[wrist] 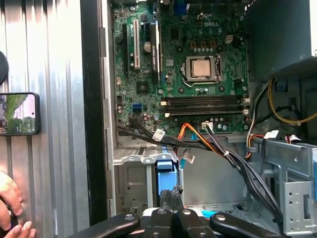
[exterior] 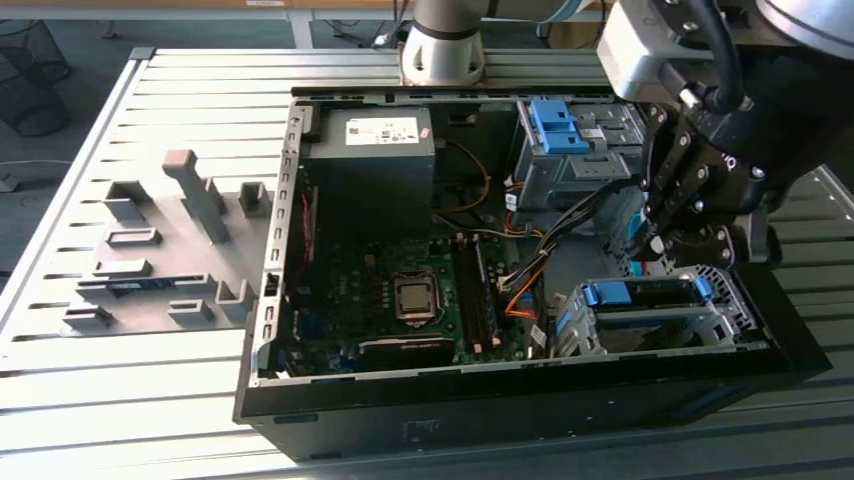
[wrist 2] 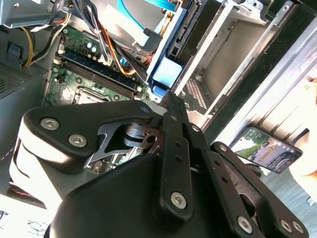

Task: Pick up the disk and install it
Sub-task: 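Insert the disk into the insertion slot, then insert the first disk wire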

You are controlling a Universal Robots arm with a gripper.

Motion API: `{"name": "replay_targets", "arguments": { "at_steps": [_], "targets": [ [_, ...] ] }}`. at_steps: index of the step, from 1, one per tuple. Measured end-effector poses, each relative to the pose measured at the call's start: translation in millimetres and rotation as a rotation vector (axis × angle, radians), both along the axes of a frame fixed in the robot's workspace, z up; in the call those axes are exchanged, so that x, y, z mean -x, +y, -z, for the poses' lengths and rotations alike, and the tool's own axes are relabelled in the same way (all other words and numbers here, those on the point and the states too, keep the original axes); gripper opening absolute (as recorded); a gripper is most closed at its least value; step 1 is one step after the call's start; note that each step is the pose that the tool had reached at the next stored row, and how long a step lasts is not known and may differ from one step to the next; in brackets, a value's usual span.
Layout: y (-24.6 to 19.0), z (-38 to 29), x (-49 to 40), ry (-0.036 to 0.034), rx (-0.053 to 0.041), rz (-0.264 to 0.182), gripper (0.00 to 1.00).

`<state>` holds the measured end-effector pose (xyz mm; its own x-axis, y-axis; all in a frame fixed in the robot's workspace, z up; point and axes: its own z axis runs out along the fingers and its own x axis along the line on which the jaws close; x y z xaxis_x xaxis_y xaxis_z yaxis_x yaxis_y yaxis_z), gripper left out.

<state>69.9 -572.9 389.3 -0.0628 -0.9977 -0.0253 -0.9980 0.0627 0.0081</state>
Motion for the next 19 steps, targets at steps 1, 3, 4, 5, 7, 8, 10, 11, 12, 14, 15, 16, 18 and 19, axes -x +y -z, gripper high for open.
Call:
{"name": "replay_targets", "arguments": {
  "at_steps": [1, 3, 4, 5, 7, 8, 10, 11, 12, 14, 15, 16, 18, 19],
  "targets": [
    [0.0, 1.8, -0.1, 0.0000, 0.0001, 0.000, 0.11],
    [0.0, 5.3, -0.1, 0.0000, 0.0001, 0.000, 0.11],
    [0.0, 7.2, -0.1, 0.0000, 0.0001, 0.000, 0.11],
    [0.0, 9.1, -0.1, 0.0000, 0.0001, 0.000, 0.11],
    [0.0, 12.7, -0.2, 0.0000, 0.0001, -0.001, 0.11],
    [0.0, 14.2, -0.2, 0.0000, 0.0001, -0.001, 0.11],
    [0.0, 14.8, -0.2, 0.0000, 0.0001, -0.001, 0.11],
    [0.0, 14.8, -0.1, 0.0000, 0.0003, -0.001, 0.11],
    [0.0, 16.1, -0.2, 0.0000, 0.0001, -0.001, 0.11],
    [0.0, 17.3, -0.2, 0.0000, 0.0000, -0.001, 0.11],
    [0.0, 17.3, -0.2, 0.0000, 0.0001, -0.001, 0.11],
    [0.0, 17.4, -0.2, 0.0000, 0.0000, -0.001, 0.11],
    [0.0, 17.5, -0.2, 0.0000, 0.0001, -0.001, 0.11],
    [0.0, 17.6, -0.1, 0.0000, 0.0000, -0.001, 0.11]
  ]
}}
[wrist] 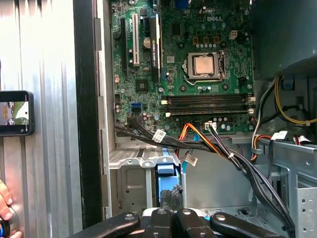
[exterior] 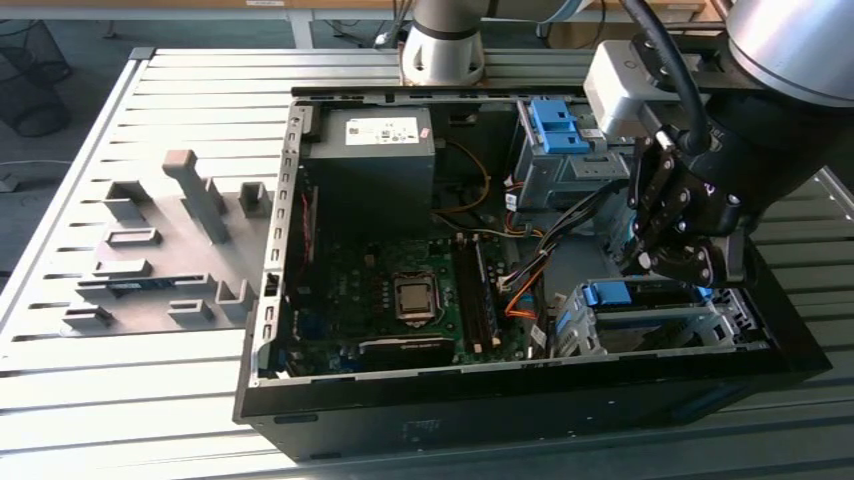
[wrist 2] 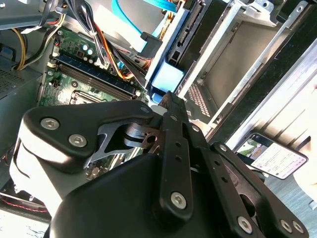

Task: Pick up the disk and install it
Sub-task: 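Insert the first disk wire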

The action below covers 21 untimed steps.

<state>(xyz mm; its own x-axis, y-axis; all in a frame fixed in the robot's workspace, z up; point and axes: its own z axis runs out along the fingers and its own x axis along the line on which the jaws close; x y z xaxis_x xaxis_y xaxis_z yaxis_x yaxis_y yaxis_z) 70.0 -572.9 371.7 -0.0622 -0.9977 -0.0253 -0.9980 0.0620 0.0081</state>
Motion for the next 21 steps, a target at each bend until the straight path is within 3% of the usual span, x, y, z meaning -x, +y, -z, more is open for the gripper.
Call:
{"name": "replay_targets", "arguments": {
  "at_steps": [6, 12, 21],
  "targets": [
    [0.0, 0.3, -2.4, -0.0001, -0.0002, 0.000, 0.11],
    [0.0, 0.9, -19.5, 0.0000, 0.0000, 0.000, 0.11],
    [0.0, 0.9, -20.7, 0.0000, 0.0000, 0.000, 0.11]
  ]
}}
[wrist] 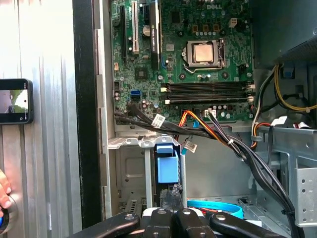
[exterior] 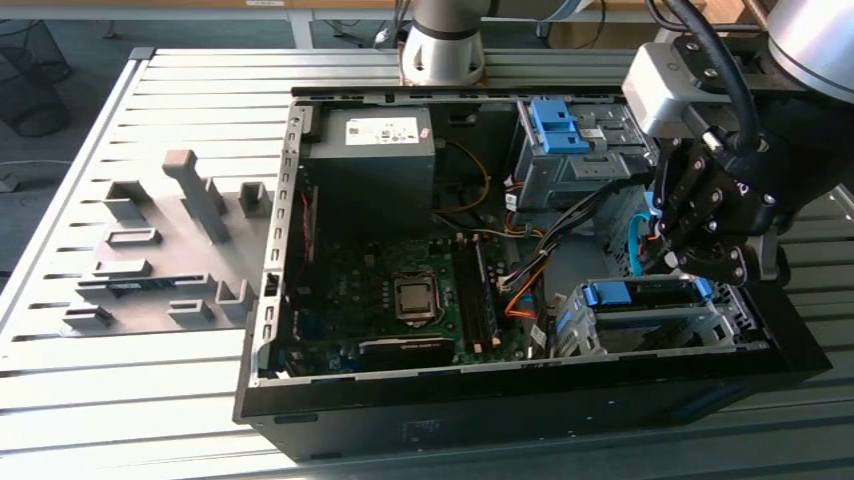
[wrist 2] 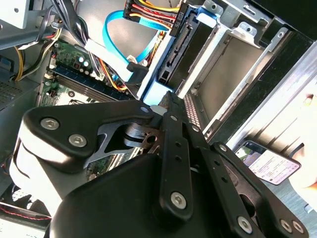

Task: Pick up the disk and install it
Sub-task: 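Insert the first disk wire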

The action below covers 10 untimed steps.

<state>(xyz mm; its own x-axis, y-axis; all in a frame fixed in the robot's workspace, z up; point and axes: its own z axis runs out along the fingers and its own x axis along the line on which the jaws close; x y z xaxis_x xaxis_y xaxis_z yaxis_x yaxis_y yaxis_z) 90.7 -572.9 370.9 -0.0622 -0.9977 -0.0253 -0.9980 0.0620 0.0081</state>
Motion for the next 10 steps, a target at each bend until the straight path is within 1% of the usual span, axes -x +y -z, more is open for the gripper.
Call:
{"name": "replay_targets", "arguments": {
  "at_steps": [6, 8, 10],
  "targets": [
    [0.0, 0.0, -0.3, 0.0000, -0.0001, 0.000, 0.11],
    [-0.1, 0.1, -5.3, 0.0000, -0.0001, 0.000, 0.11],
    [0.0, 0.3, -13.5, 0.0000, 0.0000, 0.000, 0.11]
  ]
}}
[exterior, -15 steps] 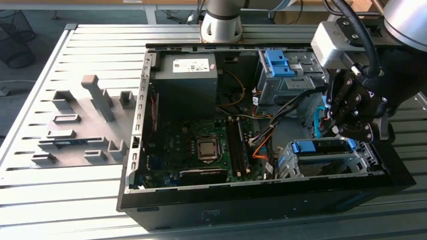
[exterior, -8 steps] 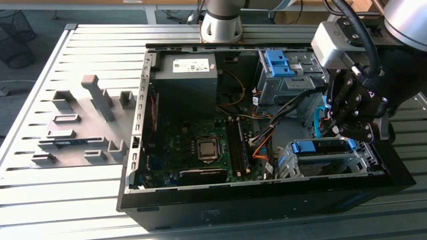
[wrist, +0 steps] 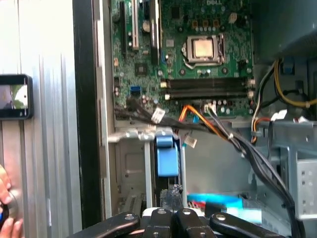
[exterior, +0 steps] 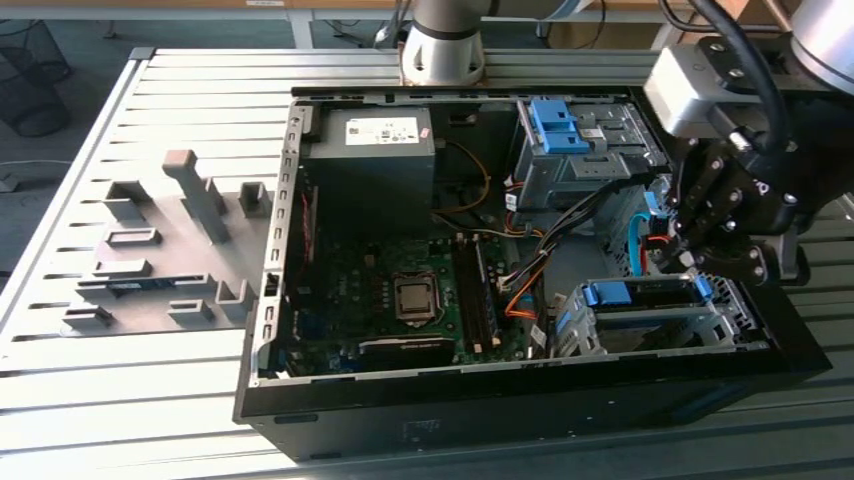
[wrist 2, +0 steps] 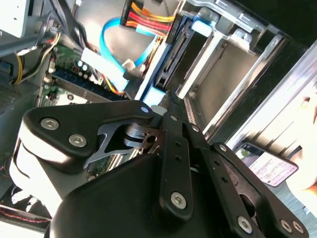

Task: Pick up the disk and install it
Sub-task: 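Insert the first disk wire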

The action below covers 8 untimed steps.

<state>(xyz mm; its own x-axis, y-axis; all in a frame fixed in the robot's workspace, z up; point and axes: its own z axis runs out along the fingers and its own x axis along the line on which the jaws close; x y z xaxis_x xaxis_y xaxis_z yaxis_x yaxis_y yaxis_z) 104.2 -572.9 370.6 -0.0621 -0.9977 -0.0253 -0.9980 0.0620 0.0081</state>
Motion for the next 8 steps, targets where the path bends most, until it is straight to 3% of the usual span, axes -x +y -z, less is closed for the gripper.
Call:
{"name": "replay_targets", "arguments": {
  "at_steps": [5, 8],
  "targets": [
    [0.8, 2.2, -18.7, 0.0003, -0.0004, -0.001, 0.11],
    [1.9, 3.7, -21.9, 0.0002, -0.0001, -0.013, 0.11]
  ]
}}
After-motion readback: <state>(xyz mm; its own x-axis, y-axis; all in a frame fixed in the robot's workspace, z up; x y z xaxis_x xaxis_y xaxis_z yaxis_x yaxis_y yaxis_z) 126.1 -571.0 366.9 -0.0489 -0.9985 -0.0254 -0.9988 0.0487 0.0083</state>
